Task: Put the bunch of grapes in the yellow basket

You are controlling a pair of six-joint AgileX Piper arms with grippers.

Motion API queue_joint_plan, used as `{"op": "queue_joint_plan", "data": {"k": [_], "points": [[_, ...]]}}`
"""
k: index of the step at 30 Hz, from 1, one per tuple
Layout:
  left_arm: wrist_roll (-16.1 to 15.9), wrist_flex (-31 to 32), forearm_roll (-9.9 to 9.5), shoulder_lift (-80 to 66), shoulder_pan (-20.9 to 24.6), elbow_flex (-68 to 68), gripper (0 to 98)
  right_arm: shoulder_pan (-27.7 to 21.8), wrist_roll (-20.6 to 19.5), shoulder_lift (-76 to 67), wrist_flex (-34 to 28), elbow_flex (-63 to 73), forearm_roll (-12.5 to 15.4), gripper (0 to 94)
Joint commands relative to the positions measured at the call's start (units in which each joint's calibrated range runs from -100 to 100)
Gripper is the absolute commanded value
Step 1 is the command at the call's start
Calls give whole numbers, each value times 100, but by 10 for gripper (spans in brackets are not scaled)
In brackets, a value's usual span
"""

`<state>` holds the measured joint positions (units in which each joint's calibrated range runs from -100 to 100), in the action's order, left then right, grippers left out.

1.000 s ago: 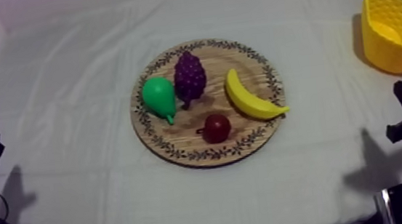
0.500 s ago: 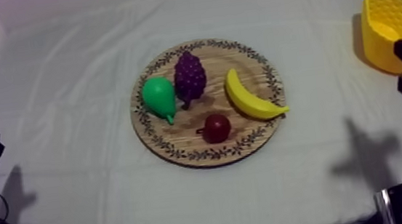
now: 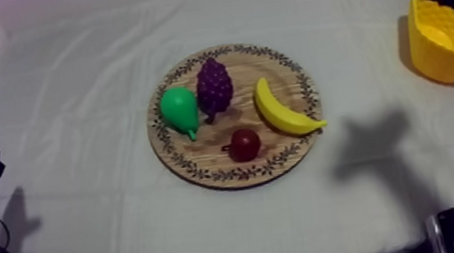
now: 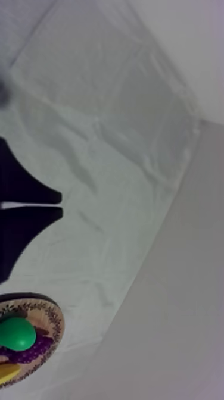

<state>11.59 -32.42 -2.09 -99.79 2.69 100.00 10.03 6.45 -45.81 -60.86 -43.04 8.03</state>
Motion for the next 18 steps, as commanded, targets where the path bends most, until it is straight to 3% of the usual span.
{"op": "queue_joint_plan", "data": {"k": [1, 5, 8, 18], "points": [[1, 1, 1, 5, 3, 0, 1, 445, -102, 649, -364, 772, -96, 3], [1, 1, 1, 5, 3, 0, 1, 914, -245, 1345, -686, 1367, -205, 3], [1, 1, 1, 5, 3, 0, 1, 1115, -245, 1792, -788, 1695, -121, 3], [-1, 1, 1, 5, 3, 0, 1, 1631, -512, 3019, -677, 2320, -118, 3]]}}
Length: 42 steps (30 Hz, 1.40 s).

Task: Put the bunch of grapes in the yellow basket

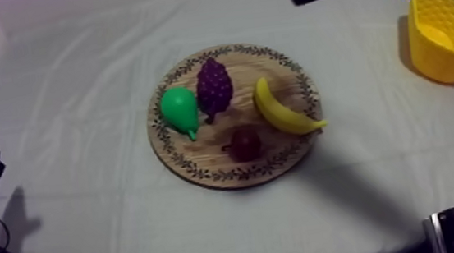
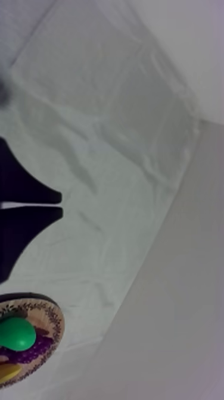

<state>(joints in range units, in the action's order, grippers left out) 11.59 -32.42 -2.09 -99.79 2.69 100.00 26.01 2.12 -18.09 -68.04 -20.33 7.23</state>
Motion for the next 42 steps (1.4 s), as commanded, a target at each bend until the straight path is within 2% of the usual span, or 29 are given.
{"op": "queue_joint_plan", "data": {"k": [1, 10, 15, 22, 25, 29, 32, 36, 42], "points": [[0, 1, 1, 5, 3, 0, 1, 54, -132, 387, 57, 122, -58, 3], [1, 1, 1, 5, 3, 0, 1, 176, -946, 1845, -3, 1195, -448, 12], [-1, 1, 1, 5, 3, 0, 1, 119, -1281, 2490, -119, 1760, -542, 22], [1, 1, 1, 5, 3, 0, 1, 69, -1545, 2984, -105, 2093, -572, 51], [1, 1, 1, 5, 3, 0, 1, 66, -1674, 3114, -94, 2150, -593, 175], [1, 1, 1, 5, 3, 0, 1, 100, -1832, 3201, 35, 2025, -661, 574], [1, 1, 1, 5, 3, 0, 1, 139, -1884, 3342, 39, 2005, -686, 749], [1, 1, 1, 5, 3, 0, 1, 158, -1909, 3659, 55, 2055, -660, 850], [1, 1, 1, 5, 3, 0, 1, 140, -1855, 4388, 107, 2266, -538, 908]]}}
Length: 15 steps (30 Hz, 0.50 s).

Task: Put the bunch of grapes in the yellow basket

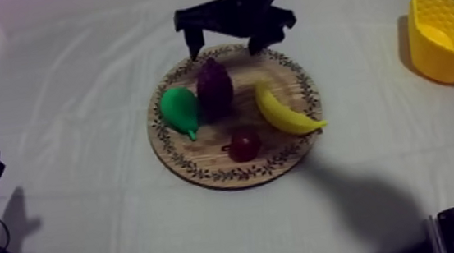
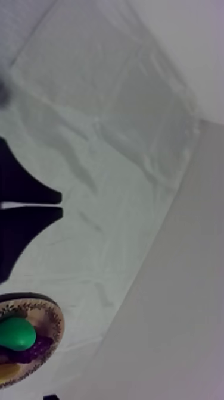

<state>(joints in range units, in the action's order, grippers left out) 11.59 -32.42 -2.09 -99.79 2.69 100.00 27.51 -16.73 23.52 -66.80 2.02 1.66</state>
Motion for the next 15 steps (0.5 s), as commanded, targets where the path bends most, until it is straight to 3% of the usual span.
{"op": "queue_joint_plan", "data": {"k": [1, 15], "points": [[1, 1, 1, 5, 3, 0, 1, -22, 46, 360, -13, 83, 48, 912], [1, 1, 1, 5, 3, 0, 1, -7, 110, 1794, -3, 902, 171, 921]]}}
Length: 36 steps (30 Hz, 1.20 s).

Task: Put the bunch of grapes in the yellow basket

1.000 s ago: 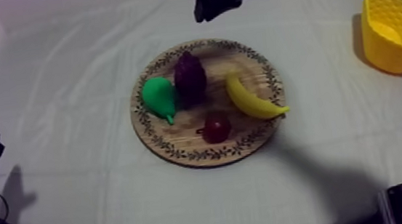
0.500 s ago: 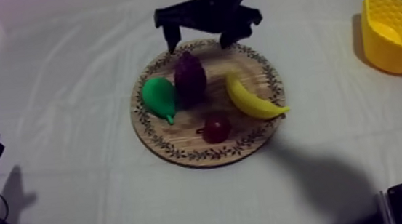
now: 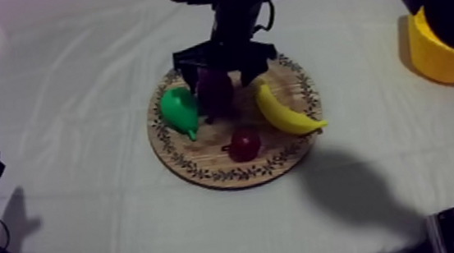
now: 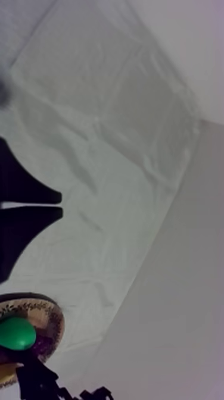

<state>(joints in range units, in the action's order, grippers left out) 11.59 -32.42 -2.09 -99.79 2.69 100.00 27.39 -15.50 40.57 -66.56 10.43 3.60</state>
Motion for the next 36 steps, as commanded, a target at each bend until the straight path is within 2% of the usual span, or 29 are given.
{"op": "queue_joint_plan", "data": {"k": [1, 10, 19, 23, 29, 36], "points": [[1, 1, 1, 5, 3, 0, 1, 11, -10, 157, -29, 115, -22, 918], [1, 1, 1, 5, 3, 0, 1, -46, -23, 642, -67, 546, -24, 865], [1, 1, 1, 5, 3, 0, 1, -58, -35, 710, 15, 618, -110, 520], [1, 1, 1, 5, 3, 0, 1, -53, -7, 579, 26, 532, -137, 401], [1, 1, 1, 5, 3, 0, 1, -43, 42, -218, 25, -9, -183, 369], [1, 1, 1, 5, 3, 0, 1, -218, 232, -2218, -38, -1084, -213, 391]]}}
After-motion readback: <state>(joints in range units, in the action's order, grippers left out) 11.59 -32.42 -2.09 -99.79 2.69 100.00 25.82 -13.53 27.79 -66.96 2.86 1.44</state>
